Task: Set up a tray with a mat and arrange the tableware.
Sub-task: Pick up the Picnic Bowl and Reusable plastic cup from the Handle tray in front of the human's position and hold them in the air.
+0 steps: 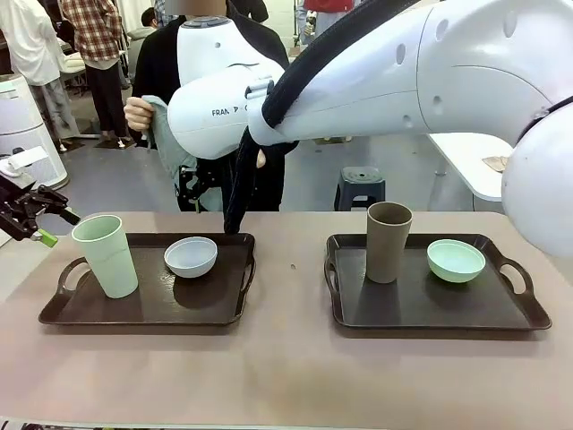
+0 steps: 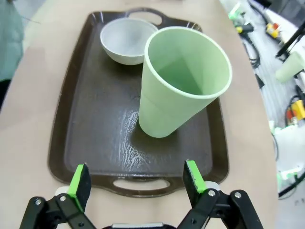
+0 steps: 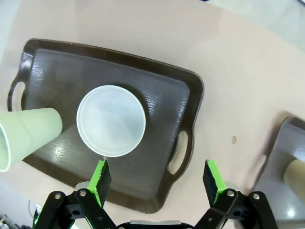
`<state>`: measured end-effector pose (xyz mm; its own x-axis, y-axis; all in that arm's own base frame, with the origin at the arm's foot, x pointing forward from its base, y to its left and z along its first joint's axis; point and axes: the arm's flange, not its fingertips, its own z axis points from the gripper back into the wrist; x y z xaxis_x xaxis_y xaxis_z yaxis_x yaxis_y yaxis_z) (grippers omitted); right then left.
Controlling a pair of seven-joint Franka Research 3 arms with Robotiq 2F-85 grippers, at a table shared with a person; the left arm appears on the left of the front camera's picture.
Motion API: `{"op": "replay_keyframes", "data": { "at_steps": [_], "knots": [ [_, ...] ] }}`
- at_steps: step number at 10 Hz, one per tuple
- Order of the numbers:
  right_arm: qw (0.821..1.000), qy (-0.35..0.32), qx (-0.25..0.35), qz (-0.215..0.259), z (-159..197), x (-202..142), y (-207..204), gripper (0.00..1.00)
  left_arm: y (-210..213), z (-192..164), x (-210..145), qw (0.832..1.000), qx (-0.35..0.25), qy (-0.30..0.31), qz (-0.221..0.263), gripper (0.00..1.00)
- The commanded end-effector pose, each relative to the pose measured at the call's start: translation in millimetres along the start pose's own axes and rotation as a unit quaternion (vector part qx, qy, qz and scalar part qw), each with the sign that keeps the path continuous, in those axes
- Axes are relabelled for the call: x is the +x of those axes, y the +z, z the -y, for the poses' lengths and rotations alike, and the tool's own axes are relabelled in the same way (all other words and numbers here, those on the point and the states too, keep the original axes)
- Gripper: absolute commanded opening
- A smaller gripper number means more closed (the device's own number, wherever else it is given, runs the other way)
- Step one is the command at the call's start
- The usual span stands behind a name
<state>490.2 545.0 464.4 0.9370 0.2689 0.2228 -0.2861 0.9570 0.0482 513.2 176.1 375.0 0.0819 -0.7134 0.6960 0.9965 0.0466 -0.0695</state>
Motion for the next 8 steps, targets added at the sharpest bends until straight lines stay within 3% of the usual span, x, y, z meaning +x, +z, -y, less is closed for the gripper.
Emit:
{"op": "replay_keyframes", "data": {
  "at_steps": [1, 3, 4, 8],
  "knots": [
    [1.000, -0.001, -0.006, 0.001, 0.8, -1.1, -1.7, 1.00, 5.2, -1.6, 1.3, 1.000, 0.010, 0.002, 0.005, 1.00],
    [1.000, -0.001, -0.006, 0.001, 0.8, -1.1, -1.7, 1.00, 2.7, -0.3, -0.3, 1.000, 0.003, 0.000, -0.001, 1.00],
    [1.000, 0.000, -0.001, -0.001, 0.3, -0.2, -0.9, 1.00, -6.5, 7.0, 0.6, 0.998, -0.018, -0.054, 0.025, 1.00],
    [1.000, 0.005, -0.012, -0.012, -0.9, 3.3, -16.6, 1.00, -34.7, 41.1, -1.7, 0.990, -0.051, -0.109, 0.068, 1.00]
  ]
}}
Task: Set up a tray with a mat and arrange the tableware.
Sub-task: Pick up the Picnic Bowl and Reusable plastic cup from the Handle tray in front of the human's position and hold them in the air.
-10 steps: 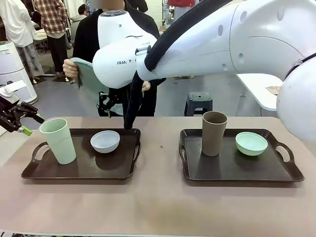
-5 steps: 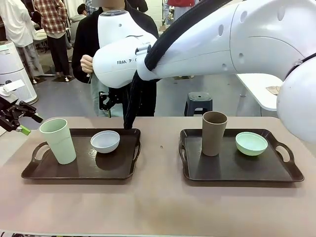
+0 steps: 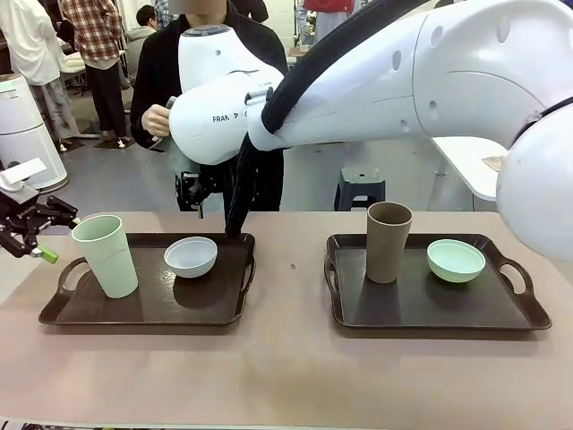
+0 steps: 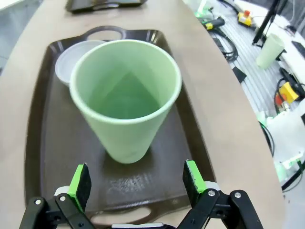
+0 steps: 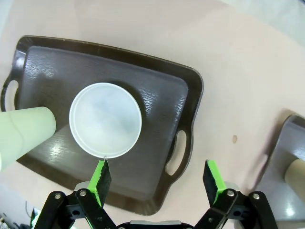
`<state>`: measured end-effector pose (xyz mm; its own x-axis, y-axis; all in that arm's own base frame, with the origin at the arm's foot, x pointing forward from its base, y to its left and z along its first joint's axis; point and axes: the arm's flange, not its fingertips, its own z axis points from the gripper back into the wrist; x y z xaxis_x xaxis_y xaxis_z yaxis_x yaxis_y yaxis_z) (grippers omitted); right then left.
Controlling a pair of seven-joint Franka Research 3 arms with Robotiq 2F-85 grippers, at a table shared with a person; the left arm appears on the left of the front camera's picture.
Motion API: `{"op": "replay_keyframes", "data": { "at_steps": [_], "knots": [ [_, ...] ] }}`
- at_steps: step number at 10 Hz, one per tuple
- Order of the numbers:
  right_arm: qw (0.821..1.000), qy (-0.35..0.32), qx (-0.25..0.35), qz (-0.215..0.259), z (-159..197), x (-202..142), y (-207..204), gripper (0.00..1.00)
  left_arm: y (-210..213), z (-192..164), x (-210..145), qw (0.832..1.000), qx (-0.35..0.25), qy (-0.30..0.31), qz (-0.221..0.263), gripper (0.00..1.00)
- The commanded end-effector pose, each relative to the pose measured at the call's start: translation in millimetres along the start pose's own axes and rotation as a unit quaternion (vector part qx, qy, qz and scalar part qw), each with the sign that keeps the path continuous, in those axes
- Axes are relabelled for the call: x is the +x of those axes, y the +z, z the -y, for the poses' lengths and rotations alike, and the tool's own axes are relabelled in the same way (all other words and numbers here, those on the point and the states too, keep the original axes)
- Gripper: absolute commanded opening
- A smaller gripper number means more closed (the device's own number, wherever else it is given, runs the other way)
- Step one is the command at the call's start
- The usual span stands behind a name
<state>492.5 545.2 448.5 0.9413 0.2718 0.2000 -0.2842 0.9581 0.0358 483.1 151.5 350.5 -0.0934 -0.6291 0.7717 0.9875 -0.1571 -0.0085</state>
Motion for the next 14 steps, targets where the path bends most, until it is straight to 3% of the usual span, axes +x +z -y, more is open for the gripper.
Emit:
{"op": "replay_keyframes", "data": {
  "at_steps": [1, 5, 10, 14],
  "knots": [
    [1.000, 0.002, -0.013, 0.003, -2.3, 6.2, -5.6, 1.00, -11.0, 12.2, 4.0, 0.999, 0.018, -0.003, 0.046, 1.00],
    [1.000, 0.014, -0.004, 0.013, -11.5, 5.8, -38.9, 1.00, -36.0, 10.3, 2.0, 0.991, 0.073, -0.020, 0.109, 1.00],
    [0.999, 0.031, 0.014, 0.008, -17.5, 8.2, -78.1, 1.00, -60.5, 2.8, 5.9, 0.993, 0.021, -0.011, 0.117, 1.00],
    [0.998, 0.050, 0.028, -0.006, -20.4, 8.6, -101.2, 1.00, -74.1, -3.0, 1.6, 0.994, 0.014, -0.005, 0.112, 1.00]
  ]
}}
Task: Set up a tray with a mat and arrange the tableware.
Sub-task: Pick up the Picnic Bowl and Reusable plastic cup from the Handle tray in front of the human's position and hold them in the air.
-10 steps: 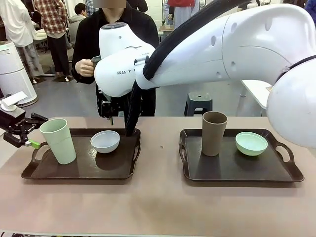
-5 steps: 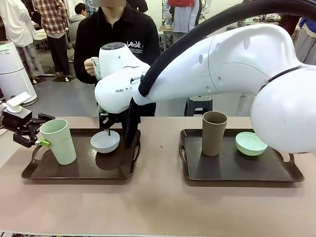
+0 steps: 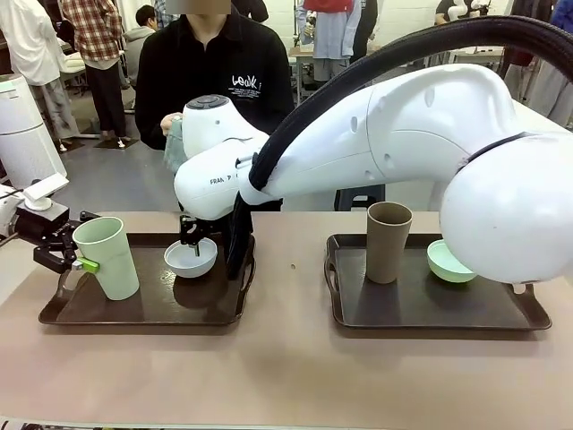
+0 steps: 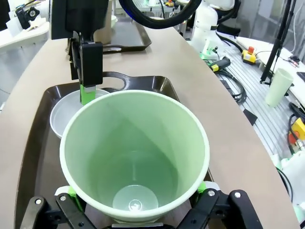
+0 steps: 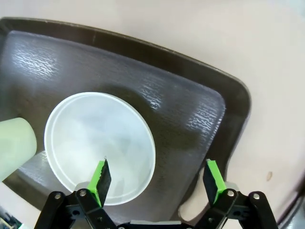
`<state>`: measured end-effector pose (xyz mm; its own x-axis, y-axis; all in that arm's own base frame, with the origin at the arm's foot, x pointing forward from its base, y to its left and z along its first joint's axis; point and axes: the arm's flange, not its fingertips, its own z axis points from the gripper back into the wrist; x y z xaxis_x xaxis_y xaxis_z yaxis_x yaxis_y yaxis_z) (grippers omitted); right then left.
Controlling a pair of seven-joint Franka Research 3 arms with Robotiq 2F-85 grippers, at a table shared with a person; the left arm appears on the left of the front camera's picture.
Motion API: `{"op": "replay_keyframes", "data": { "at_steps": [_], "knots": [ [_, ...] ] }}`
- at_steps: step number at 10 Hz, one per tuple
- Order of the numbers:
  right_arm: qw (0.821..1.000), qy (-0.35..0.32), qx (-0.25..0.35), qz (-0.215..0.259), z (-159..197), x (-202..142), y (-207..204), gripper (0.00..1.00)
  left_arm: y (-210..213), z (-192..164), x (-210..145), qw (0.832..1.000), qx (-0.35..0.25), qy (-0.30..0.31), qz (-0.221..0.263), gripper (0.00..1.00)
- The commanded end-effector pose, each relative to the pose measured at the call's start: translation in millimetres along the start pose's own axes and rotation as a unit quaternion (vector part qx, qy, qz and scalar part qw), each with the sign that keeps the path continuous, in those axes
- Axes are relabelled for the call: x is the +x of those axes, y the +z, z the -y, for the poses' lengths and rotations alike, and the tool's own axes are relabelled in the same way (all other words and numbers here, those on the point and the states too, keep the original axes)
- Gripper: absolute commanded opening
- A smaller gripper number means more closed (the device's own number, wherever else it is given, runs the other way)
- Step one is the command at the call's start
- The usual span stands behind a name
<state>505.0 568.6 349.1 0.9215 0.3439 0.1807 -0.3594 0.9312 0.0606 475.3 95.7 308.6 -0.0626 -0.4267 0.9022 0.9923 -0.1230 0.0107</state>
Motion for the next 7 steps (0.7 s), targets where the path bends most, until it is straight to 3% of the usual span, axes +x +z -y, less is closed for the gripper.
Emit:
{"op": "replay_keyframes", "data": {
  "at_steps": [1, 3, 4, 5, 6, 7],
  "knots": [
    [1.000, 0.013, 0.007, 0.003, -3.8, 11.0, -3.1, 1.00, -6.8, -3.9, -5.1, 1.000, -0.009, -0.003, -0.011, 1.00],
    [1.000, 0.017, 0.007, 0.008, -2.2, 10.8, -4.9, 1.00, -10.6, -6.6, -6.6, 1.000, -0.010, -0.007, -0.018, 1.00],
    [1.000, 0.021, 0.011, 0.016, -2.3, 12.2, -6.2, 0.64, -10.5, -7.4, -7.4, 1.000, -0.010, -0.006, -0.023, 0.95],
    [0.999, 0.030, 0.014, 0.013, -1.3, 11.3, -7.3, 0.45, -11.4, -8.2, -10.2, 0.999, -0.010, -0.001, -0.035, 0.47],
    [0.999, 0.037, 0.019, 0.016, 0.0, 10.7, -7.6, 0.45, -12.1, -8.5, -11.2, 0.999, -0.011, -0.001, -0.038, 0.41],
    [0.999, 0.040, 0.022, 0.015, 0.8, 11.0, -8.1, 0.00, -13.0, -9.1, -10.9, 0.999, -0.011, 0.000, -0.038, 0.00]
  ]
}}
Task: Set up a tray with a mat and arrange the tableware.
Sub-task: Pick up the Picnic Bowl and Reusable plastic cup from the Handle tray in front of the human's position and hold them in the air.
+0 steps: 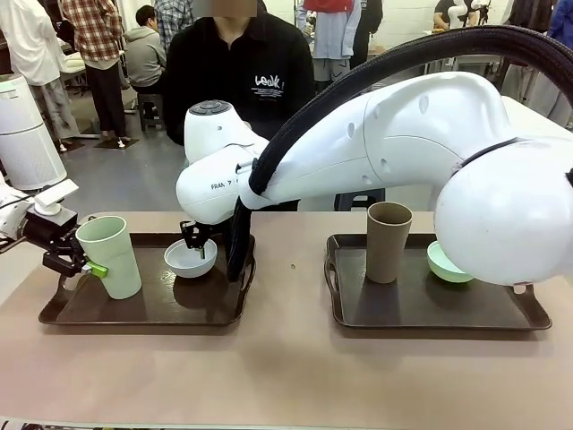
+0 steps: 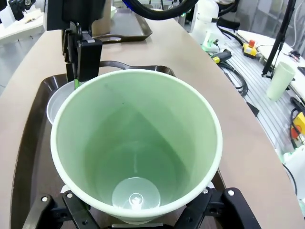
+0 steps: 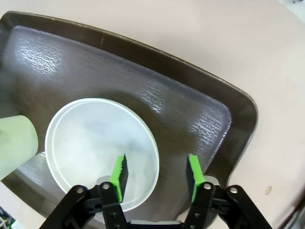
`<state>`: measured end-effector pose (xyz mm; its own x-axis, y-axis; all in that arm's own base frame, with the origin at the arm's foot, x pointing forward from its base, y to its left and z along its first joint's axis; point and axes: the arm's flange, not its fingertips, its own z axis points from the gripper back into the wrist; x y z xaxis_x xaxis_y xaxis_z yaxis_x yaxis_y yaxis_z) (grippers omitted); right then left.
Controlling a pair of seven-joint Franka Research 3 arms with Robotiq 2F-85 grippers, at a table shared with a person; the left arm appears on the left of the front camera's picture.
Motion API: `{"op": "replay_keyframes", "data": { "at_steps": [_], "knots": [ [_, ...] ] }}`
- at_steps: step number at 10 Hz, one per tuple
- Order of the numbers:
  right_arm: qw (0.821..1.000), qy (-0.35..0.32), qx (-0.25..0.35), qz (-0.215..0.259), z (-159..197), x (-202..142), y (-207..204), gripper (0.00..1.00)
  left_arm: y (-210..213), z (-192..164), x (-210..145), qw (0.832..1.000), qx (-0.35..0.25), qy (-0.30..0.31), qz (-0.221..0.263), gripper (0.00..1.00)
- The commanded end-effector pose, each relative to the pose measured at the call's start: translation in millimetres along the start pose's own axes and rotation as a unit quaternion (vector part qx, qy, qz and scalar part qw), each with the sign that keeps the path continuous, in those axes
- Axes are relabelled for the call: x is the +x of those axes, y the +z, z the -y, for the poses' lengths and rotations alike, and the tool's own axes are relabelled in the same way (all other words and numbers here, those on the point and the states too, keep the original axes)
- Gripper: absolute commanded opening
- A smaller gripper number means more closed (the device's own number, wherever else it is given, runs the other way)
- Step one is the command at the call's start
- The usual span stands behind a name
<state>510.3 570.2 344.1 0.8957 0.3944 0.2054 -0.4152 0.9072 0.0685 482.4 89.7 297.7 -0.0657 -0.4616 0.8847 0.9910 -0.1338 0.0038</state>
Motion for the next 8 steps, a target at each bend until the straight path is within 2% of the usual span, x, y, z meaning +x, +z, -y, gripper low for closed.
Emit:
{"op": "replay_keyframes", "data": {
  "at_steps": [1, 2, 3, 4, 5, 6, 7, 8],
  "knots": [
    [1.000, 0.011, 0.013, 0.005, 0.8, 5.8, -2.6, 0.00, -4.4, -0.8, -2.2, 1.000, -0.004, -0.001, -0.019, 0.00],
    [1.000, 0.011, 0.012, 0.004, 1.2, 5.6, -2.5, 0.00, -4.0, -0.5, -1.5, 1.000, -0.002, -0.001, -0.020, 0.00],
    [1.000, 0.012, 0.012, 0.004, 1.3, 5.7, -2.5, 0.06, -3.5, 0.2, -1.7, 1.000, -0.001, -0.001, -0.021, 0.33],
    [1.000, 0.012, 0.012, 0.004, 1.4, 5.8, -2.5, 0.00, -3.6, 0.6, -2.0, 1.000, -0.002, -0.001, -0.021, 0.33],
    [1.000, 0.012, 0.012, 0.005, 1.4, 5.8, -2.5, 0.00, -3.1, 0.9, -2.3, 1.000, -0.002, -0.001, -0.022, 0.00],
    [1.000, 0.010, 0.013, 0.004, 1.5, 5.4, -2.7, 0.00, -2.8, 1.5, -2.3, 1.000, -0.002, -0.001, -0.021, 0.33],
    [1.000, -0.004, 0.008, 0.002, 3.1, 5.7, -2.0, 0.00, -1.1, 1.9, -1.6, 1.000, 0.001, 0.000, -0.020, 0.00],
    [1.000, -0.020, 0.009, 0.000, 4.9, 5.3, -0.1, 0.00, -0.2, 1.9, -1.6, 1.000, 0.001, 0.000, -0.019, 0.00]
  ]
}}
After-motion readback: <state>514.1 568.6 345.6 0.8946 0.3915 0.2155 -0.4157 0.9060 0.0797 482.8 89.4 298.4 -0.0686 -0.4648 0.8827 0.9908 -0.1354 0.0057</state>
